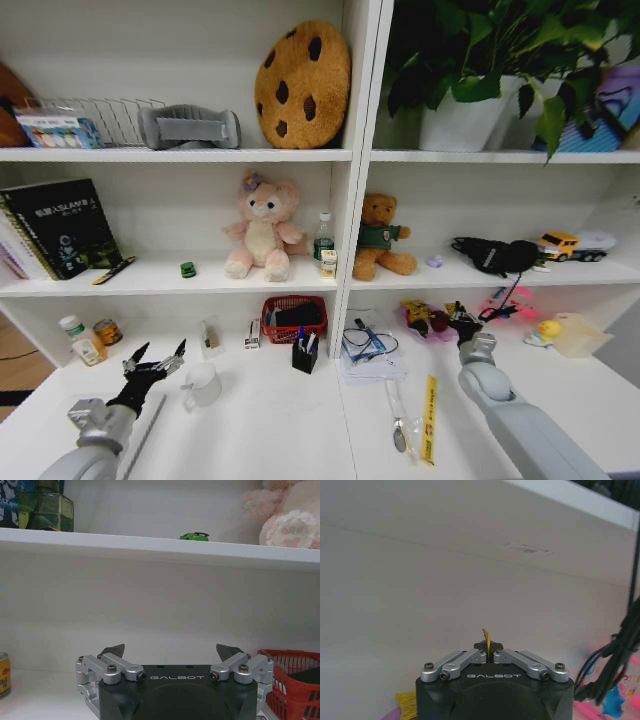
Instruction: Organize the objects on the table.
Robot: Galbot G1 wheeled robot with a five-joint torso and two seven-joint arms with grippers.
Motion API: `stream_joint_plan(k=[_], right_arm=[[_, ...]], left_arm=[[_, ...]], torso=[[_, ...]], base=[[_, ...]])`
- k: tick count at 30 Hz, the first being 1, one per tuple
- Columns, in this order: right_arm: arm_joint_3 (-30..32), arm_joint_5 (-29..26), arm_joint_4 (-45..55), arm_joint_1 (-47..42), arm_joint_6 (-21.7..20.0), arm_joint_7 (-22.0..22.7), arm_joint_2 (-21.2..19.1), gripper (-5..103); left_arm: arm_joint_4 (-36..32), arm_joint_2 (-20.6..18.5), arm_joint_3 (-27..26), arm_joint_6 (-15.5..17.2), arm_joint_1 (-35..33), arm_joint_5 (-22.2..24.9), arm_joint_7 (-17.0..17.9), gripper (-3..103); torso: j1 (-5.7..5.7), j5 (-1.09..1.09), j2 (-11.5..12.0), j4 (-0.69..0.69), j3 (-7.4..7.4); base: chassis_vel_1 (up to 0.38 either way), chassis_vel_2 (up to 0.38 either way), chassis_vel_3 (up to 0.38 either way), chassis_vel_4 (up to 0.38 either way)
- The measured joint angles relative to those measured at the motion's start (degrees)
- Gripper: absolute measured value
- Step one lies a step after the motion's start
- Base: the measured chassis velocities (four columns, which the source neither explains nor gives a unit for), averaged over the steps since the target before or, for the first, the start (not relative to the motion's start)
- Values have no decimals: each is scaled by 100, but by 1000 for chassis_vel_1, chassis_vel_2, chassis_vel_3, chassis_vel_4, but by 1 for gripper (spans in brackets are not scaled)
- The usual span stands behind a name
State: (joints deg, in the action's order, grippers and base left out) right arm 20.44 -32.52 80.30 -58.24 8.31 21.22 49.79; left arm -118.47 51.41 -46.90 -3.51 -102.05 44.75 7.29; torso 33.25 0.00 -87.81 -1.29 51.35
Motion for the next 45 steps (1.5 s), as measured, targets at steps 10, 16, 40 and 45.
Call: stream_joint_plan(k=[10, 16, 40, 45], right_arm=[[-10, -7, 7, -3, -2, 12, 70, 36], [284, -32, 802, -717, -20, 68, -46, 58], [2768, -29, 4165, -4760, 372, -190, 236, 100], [3003, -235, 4539, -4998, 378, -194, 259, 100]], left_arm=[[0, 0, 0, 0, 0, 0, 0, 100], [0, 0, 0, -2, 0, 0, 0, 100], [0, 0, 0, -2, 0, 0, -1, 100], [0, 0, 0, -1, 0, 0, 0, 100]], torso=[[0, 0, 0, 0, 0], [0, -1, -1, 0, -1], [-1, 0, -1, -1, -1], [-1, -1, -1, -1, -1]], base=[[0, 0, 0, 0], [0, 0, 0, 0], [0, 0, 0, 0], [0, 0, 0, 0]])
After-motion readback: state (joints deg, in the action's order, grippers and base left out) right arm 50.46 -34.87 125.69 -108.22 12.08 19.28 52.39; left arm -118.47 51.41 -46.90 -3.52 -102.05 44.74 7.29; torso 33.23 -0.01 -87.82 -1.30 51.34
